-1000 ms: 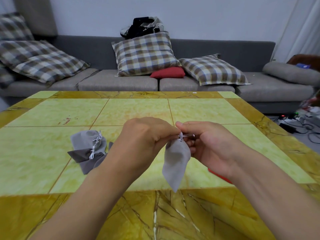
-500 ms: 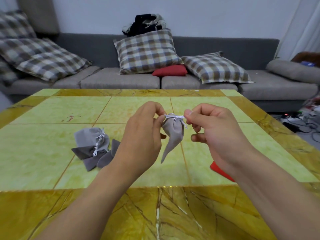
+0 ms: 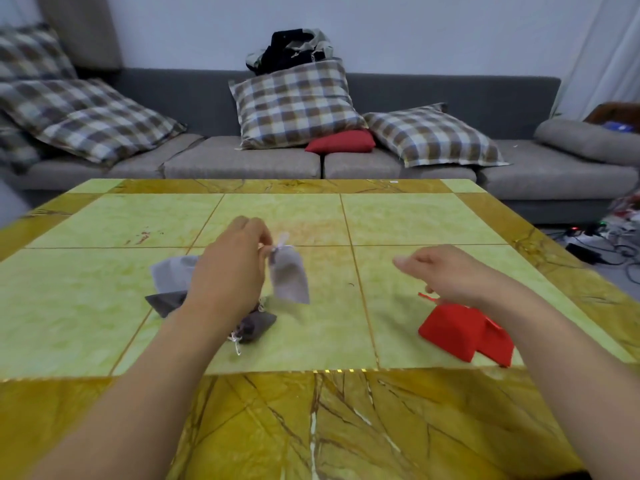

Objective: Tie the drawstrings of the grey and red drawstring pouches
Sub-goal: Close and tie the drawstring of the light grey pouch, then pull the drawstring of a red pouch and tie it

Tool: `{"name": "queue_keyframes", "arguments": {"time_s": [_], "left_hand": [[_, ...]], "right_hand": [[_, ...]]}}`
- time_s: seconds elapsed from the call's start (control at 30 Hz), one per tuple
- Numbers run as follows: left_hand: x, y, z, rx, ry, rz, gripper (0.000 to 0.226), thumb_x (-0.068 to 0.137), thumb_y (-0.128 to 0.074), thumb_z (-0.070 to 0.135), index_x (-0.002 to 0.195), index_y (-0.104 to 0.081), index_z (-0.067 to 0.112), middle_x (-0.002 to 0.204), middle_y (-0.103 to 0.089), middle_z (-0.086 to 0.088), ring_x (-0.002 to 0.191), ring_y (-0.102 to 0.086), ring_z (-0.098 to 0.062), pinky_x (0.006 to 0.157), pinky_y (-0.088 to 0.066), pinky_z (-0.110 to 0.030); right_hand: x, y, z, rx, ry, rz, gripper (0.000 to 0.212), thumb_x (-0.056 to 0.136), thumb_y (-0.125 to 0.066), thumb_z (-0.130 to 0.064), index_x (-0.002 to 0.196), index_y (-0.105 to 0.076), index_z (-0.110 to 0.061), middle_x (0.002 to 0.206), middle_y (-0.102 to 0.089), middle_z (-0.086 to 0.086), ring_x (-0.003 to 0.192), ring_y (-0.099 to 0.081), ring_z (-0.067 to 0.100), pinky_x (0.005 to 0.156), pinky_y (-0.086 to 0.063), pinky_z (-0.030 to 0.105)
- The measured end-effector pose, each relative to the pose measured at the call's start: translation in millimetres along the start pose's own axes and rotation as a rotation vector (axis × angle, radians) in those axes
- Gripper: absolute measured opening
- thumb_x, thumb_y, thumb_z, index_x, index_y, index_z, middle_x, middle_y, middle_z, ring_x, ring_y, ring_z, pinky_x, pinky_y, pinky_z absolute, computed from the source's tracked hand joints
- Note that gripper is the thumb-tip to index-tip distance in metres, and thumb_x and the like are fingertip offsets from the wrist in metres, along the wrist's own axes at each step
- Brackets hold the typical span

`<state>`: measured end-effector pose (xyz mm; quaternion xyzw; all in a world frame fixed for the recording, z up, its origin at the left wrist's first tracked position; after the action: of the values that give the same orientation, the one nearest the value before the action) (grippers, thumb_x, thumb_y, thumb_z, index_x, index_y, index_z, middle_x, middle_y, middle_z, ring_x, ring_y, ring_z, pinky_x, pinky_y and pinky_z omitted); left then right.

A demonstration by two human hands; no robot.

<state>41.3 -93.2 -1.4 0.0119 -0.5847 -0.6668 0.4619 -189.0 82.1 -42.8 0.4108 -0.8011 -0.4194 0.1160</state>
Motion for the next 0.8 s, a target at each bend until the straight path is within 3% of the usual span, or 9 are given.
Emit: {"name": "queue_keyframes", "arguments": {"time_s": [0.1,0.17,0.23,0.33,0.4,0.5,0.67,0.73,0.8], "left_hand": [[-8,-33,-36,0.265,0.179,-0.307,0.023,0.091,-0.059,0.006,0.112,-0.060,0.017,0.114,-0.057,-0.006,0.098,-0.060,-0.029,0.074,-0.050,-0.042],[-12,-41,-43,0.271,0.235,-0.387,0.043,0.089,-0.058,0.000,0.129,-0.052,0.014,0.128,-0.054,-0.011,0.108,-0.058,-0.031,0.082,-0.052,-0.045],[-8,-35,-34,0.165,0.230,-0.301,0.051,0.088,-0.058,-0.001,0.135,-0.047,0.014,0.133,-0.051,-0.012,0.115,-0.054,-0.032,0.086,-0.050,-0.045],[-8,-17,1,-0.150,0.147,-0.128,0.030,0.092,-0.062,0.017,0.121,-0.060,0.018,0.118,-0.063,-0.002,0.106,-0.059,-0.021,0.082,-0.045,-0.032],[-19,-29,26,-0.340,0.146,-0.216,0.021,0.090,-0.066,0.031,0.110,-0.065,0.024,0.105,-0.067,0.008,0.096,-0.063,-0.010,0.079,-0.047,-0.026],[-40,-58,61,-0.467,0.147,-0.455,0.034,0.086,-0.067,0.049,0.114,-0.061,0.031,0.111,-0.063,0.016,0.099,-0.060,0.000,0.084,-0.053,-0.025],[-60,-73,83,-0.691,0.266,-0.673,0.091,0.060,-0.075,0.068,0.137,-0.038,0.036,0.125,-0.052,0.019,0.111,-0.058,-0.004,0.089,-0.056,-0.033],[-59,-71,85,-0.791,0.300,-0.656,0.087,0.062,-0.082,0.059,0.135,-0.042,0.033,0.121,-0.057,0.016,0.099,-0.067,-0.007,0.084,-0.059,-0.037],[-52,-63,81,-0.842,0.315,-0.563,0.061,0.071,-0.082,0.046,0.122,-0.054,0.027,0.109,-0.066,0.009,0.085,-0.072,-0.011,0.074,-0.062,-0.034]], "right_hand": [[10,-6,39,-0.422,-0.102,-0.158,0.050,0.074,-0.082,-0.048,0.112,-0.068,-0.018,0.111,-0.065,0.002,0.095,-0.061,0.020,0.069,-0.045,0.027],[8,-12,54,-0.520,-0.181,-0.235,0.057,0.067,-0.089,-0.040,0.116,-0.065,-0.022,0.113,-0.059,0.000,0.096,-0.058,0.021,0.061,-0.044,0.026],[10,-14,57,-0.503,-0.204,-0.225,0.054,0.064,-0.092,-0.029,0.111,-0.066,-0.021,0.111,-0.059,0.001,0.095,-0.059,0.023,0.053,-0.047,0.025],[18,-23,56,-0.437,-0.163,-0.248,0.029,0.068,-0.090,-0.020,0.091,-0.073,-0.019,0.092,-0.067,0.003,0.073,-0.061,0.018,0.047,-0.046,0.022],[20,-31,50,-0.471,-0.112,-0.302,0.018,0.073,-0.087,-0.021,0.084,-0.073,-0.019,0.080,-0.068,0.002,0.065,-0.058,0.014,0.048,-0.043,0.019],[17,-33,34,-0.521,0.006,-0.311,0.013,0.079,-0.082,-0.021,0.079,-0.069,-0.022,0.077,-0.065,-0.003,0.068,-0.056,0.011,0.052,-0.042,0.021],[1,-16,-14,0.479,0.131,-0.206,0.007,0.092,-0.068,-0.017,0.088,-0.064,-0.013,0.081,-0.065,0.002,0.073,-0.059,0.013,0.063,-0.046,0.027],[-5,-20,-30,0.890,0.108,-0.216,0.004,0.096,-0.061,-0.014,0.096,-0.059,-0.010,0.089,-0.067,0.007,0.070,-0.064,0.015,0.060,-0.052,0.027],[-7,-27,-39,1.164,0.067,-0.211,0.008,0.097,-0.057,-0.009,0.102,-0.059,-0.003,0.097,-0.068,0.016,0.070,-0.070,0.020,0.060,-0.058,0.028]]}}
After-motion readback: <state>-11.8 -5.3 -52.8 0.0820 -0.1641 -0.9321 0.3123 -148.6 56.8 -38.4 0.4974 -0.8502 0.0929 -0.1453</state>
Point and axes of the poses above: each hand's wrist, its own x-axis towards the middle knuckle, its own y-axis out of the back of the hand, z = x × y, the point moved 9 cm from there along x, towards the middle knuckle
